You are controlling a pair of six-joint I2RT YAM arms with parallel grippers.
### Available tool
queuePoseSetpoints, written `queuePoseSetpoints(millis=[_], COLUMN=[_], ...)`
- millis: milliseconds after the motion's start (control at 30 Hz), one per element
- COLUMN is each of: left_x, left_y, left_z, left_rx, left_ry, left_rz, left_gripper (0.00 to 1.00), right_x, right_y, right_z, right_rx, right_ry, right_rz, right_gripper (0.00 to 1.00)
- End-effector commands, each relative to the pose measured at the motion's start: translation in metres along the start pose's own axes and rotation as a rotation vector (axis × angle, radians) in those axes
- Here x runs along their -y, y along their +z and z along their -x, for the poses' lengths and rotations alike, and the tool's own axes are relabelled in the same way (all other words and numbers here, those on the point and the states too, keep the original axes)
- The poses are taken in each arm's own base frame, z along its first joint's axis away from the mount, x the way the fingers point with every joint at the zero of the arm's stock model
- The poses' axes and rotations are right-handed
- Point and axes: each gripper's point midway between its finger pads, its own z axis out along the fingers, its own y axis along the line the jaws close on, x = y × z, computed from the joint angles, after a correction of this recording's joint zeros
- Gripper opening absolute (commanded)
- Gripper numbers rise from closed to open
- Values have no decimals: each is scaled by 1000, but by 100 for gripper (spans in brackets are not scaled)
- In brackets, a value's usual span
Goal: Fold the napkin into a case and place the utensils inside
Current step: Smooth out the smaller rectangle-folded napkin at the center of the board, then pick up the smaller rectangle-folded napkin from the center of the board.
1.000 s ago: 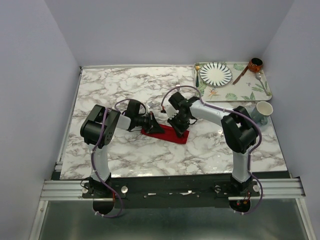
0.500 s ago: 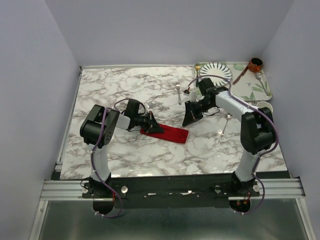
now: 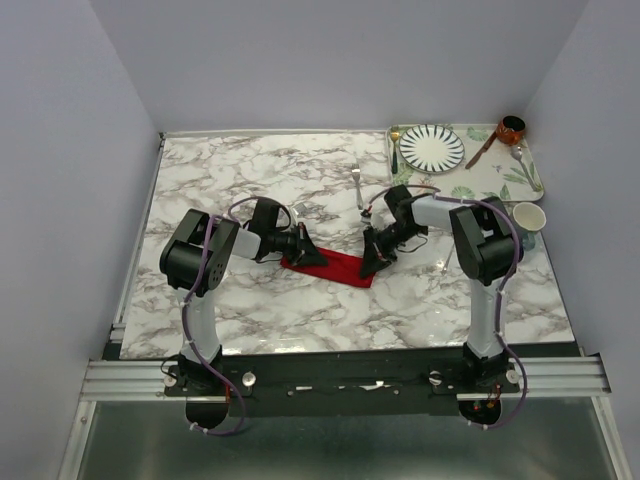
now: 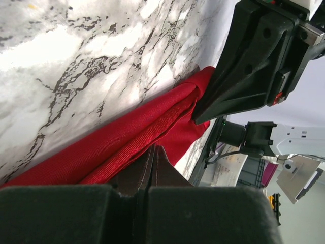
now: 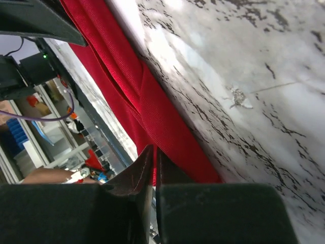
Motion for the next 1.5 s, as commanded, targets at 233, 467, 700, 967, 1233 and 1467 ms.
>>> queuePoseSetpoints(millis=[233, 467, 700, 967, 1233, 1467], left_x=[-47, -49, -52, -53, -55, -55], left_y=[-3, -5, -6, -5, -4, -4], left_z=[-14, -17, -20, -20, -18, -17], left_rx=[-11, -24, -34, -37, -35, -31], left_ry=[4, 14, 28, 35, 35, 37], left_rz=[164, 178, 185, 186, 189, 188], left_gripper=[0, 0, 0, 0, 0, 0], right_x=[-56, -49, -30, -14, -13, -6], right_y=[-28, -42, -10, 13, 29, 35], right_z=[13, 67, 74, 70, 44, 37], right_rx=[77, 143, 25, -51, -140, -171], right_ry=[-114, -373, -499, -548, -579, -576], right_rz=[166, -102, -216, -227, -197, -202], right_gripper=[21, 61, 63, 63, 51, 42])
